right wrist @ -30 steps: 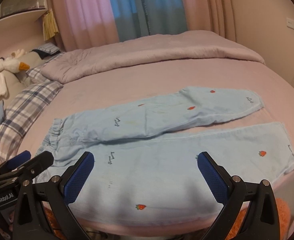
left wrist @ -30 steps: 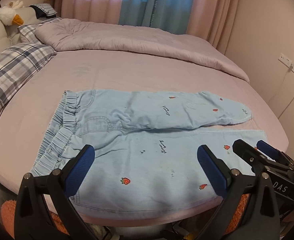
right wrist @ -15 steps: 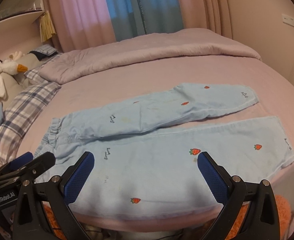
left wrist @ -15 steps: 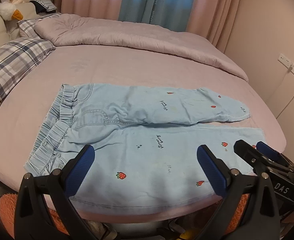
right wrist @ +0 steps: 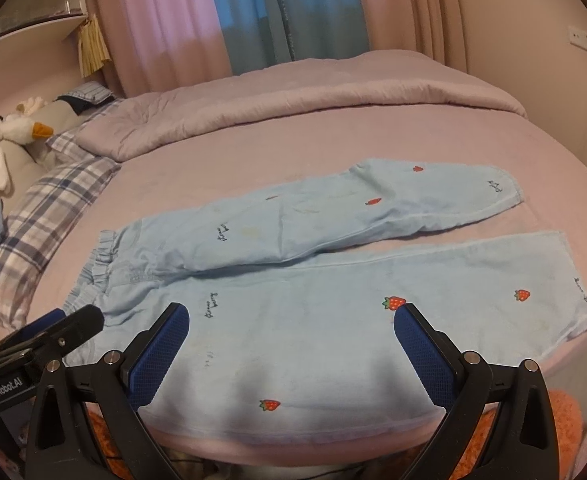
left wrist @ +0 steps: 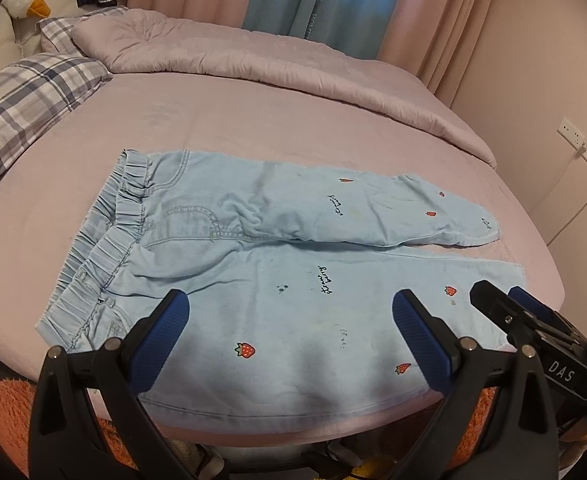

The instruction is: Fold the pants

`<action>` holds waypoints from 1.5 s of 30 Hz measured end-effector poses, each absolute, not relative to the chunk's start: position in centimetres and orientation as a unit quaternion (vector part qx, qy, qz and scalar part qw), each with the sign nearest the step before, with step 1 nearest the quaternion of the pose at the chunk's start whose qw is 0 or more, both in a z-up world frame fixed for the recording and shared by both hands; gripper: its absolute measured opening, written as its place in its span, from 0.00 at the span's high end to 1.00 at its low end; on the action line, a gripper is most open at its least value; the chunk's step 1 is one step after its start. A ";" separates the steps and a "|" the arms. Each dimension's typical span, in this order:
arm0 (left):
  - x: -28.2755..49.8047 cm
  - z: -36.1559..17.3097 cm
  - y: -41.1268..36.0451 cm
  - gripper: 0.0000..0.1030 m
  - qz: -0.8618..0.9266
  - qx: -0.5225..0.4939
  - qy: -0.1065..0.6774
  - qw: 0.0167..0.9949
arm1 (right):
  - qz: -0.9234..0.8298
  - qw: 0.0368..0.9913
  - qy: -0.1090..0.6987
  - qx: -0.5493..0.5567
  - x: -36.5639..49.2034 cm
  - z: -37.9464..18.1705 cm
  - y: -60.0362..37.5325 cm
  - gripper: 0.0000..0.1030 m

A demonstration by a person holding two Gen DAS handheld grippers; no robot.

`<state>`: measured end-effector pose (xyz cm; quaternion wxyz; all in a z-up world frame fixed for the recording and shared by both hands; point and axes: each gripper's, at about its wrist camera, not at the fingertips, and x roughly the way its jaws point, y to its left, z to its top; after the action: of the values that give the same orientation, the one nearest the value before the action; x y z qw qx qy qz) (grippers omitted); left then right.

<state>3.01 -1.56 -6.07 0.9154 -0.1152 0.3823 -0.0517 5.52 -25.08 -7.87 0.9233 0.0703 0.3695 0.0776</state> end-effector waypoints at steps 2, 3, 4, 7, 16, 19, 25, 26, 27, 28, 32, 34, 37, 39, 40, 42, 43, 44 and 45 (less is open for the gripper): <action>3.3 -6.2 -1.5 0.02 -0.054 -0.117 0.385 0.914 | 0.077 0.923 0.370 0.073 5.7 -7.9 -25.2 0.01; 3.4 -6.2 -1.5 0.02 -0.055 -0.118 0.386 0.913 | 0.075 0.923 0.371 0.072 5.7 -8.0 -25.2 0.01; 3.5 -6.2 -1.5 0.02 -0.056 -0.118 0.387 0.913 | 0.072 0.923 0.372 0.072 5.8 -8.0 -25.3 0.01; 3.9 -6.4 -1.4 0.02 -0.058 -0.121 0.389 0.911 | 0.065 0.922 0.376 0.072 6.2 -8.1 -25.6 0.01; 5.0 -6.6 -0.9 0.02 -0.047 -0.123 0.398 0.908 | 0.046 0.917 0.385 0.094 7.1 -8.3 -27.7 0.01; 5.2 -6.6 -0.6 0.02 -0.043 -0.126 0.400 0.907 | 0.029 0.917 0.384 0.106 7.4 -8.4 -28.8 0.01; 4.9 -6.3 0.6 0.06 -0.028 -0.130 0.386 0.913 | 0.025 0.917 0.383 0.114 7.4 -8.5 -29.8 0.01; 4.9 -6.2 1.1 0.06 -0.021 -0.134 0.384 0.914 | 0.023 0.917 0.380 0.117 7.4 -8.5 -30.1 0.01; 4.9 -6.2 2.1 0.07 -0.007 -0.143 0.381 0.913 | 0.020 0.917 0.378 0.126 7.4 -8.5 -30.6 0.01; 4.8 -6.2 3.6 0.09 0.011 -0.157 0.379 0.912 | 0.017 0.917 0.376 0.133 7.3 -8.6 -31.3 0.01; 4.4 -7.0 8.2 0.09 0.088 -0.184 0.386 0.900 | -0.037 0.906 0.380 0.182 7.3 -9.3 -36.9 0.01; 4.3 -7.8 10.1 0.09 0.128 -0.185 0.397 0.890 | -0.079 0.894 0.384 0.216 7.2 -10.1 -40.6 0.01; 4.1 -9.4 12.0 0.10 0.154 -0.188 0.413 0.878 | -0.132 0.877 0.389 0.248 7.0 -11.0 -44.8 0.01; 4.2 -10.6 13.0 0.12 0.168 -0.196 0.429 0.866 | -0.160 0.867 0.390 0.266 7.1 -11.7 -47.3 0.01; 4.2 -11.3 13.5 0.13 0.176 -0.203 0.437 0.858 | -0.176 0.859 0.394 0.274 7.1 -12.1 -48.4 0.01; 4.1 -12.3 14.3 0.15 0.175 -0.222 0.448 0.848 | -0.211 0.842 0.401 0.293 7.3 -13.1 -50.7 0.04; 4.1 -13.0 14.6 0.20 0.167 -0.234 0.455 0.843 | -0.222 0.834 0.405 0.301 7.5 -13.6 -51.7 0.08; 4.0 -13.5 14.7 0.22 0.159 -0.242 0.458 0.840 | -0.229 0.828 0.410 0.305 7.7 -14.0 -52.3 0.09; 4.0 -13.9 14.7 0.28 0.152 -0.251 0.461 0.837 | -0.240 0.822 0.416 0.305 7.3 -14.3 -53.0 0.13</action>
<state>4.00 14.74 -13.85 0.8374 -0.2507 0.4614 0.1518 7.33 -53.02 -14.32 0.8223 0.3049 0.4162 -0.2401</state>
